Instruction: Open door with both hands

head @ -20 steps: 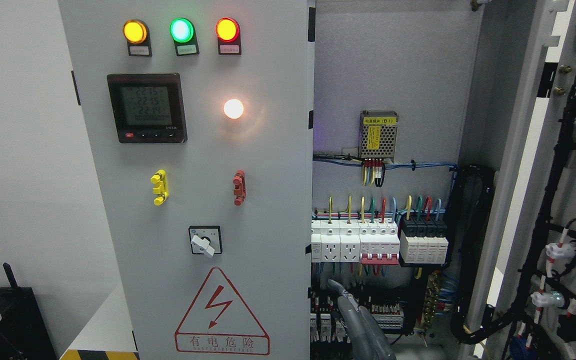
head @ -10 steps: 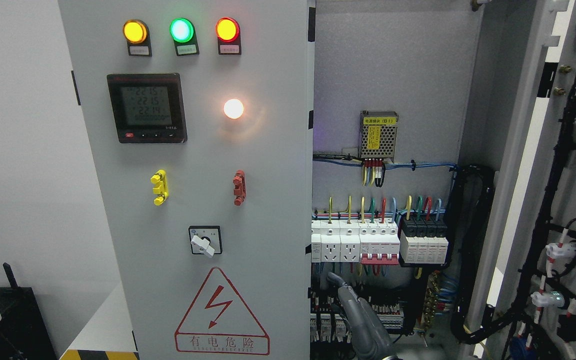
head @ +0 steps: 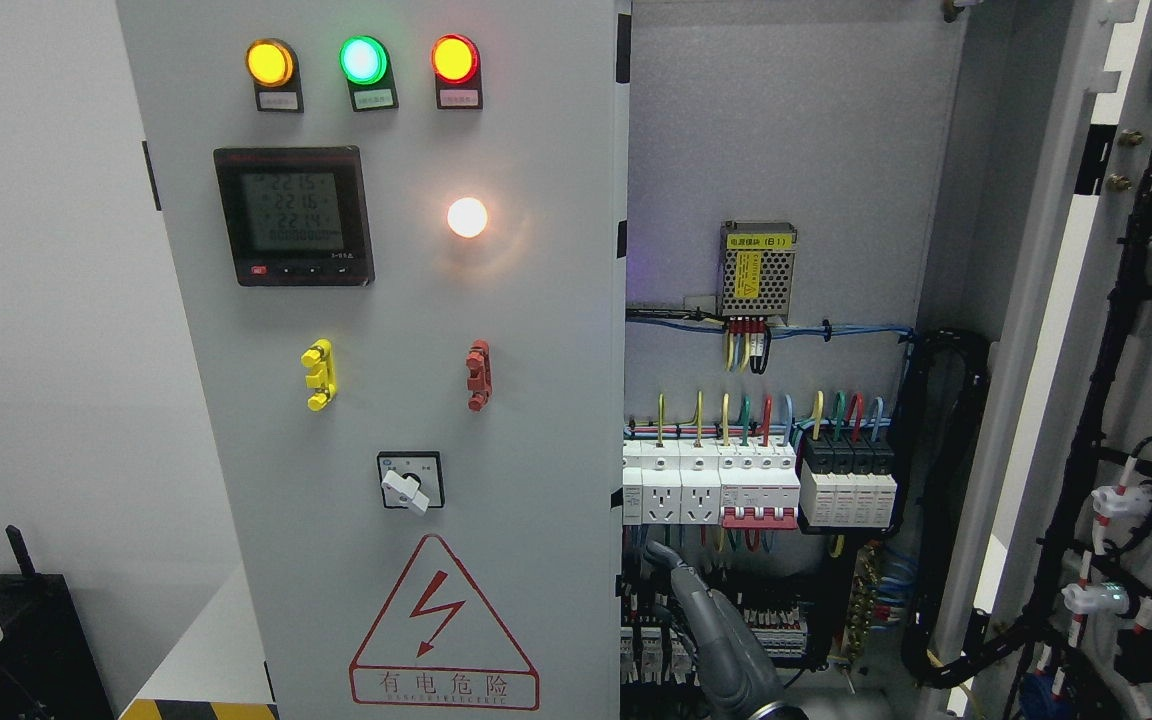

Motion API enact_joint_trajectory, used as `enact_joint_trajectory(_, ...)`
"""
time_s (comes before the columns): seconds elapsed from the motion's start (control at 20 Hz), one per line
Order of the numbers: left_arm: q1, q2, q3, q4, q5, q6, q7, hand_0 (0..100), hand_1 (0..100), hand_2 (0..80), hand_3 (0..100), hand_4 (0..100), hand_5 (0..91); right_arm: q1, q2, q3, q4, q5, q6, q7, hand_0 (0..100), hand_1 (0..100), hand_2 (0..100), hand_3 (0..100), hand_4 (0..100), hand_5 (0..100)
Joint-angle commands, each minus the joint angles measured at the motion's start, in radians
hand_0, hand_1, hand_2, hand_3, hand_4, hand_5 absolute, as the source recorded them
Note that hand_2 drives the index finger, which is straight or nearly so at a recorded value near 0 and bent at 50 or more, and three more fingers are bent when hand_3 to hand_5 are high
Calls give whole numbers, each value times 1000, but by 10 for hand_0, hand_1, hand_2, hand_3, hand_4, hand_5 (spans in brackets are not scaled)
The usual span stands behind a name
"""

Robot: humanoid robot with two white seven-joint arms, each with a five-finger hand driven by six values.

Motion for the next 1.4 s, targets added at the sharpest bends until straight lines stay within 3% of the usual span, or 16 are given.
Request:
enact_joint_trajectory(0.0, 0, 0, 2, -14, 28, 0, 0, 0, 0, 0, 0, 0, 0, -12, -4, -1, 22, -5, 1, 44, 383, 0, 0, 0, 0, 0)
enact_joint_trajectory(0.6, 0, 0, 2, -14, 28, 0, 0, 0, 0, 0, 0, 0, 0, -46, -11, -11, 67, -5, 5, 76, 383, 0, 0, 0, 0, 0)
enact_joint_trajectory(0.8, 0, 0, 2, -14, 28, 0, 0, 0, 0, 0, 0, 0, 0, -63, -16, -13, 93, -5, 5, 131, 383, 0, 0, 0, 0, 0)
enact_joint_trajectory(1.35, 0, 0, 2, -14, 28, 0, 0, 0, 0, 0, 0, 0, 0, -88, -30, -25, 129, -52, 5, 142, 382, 0, 0, 0, 0, 0)
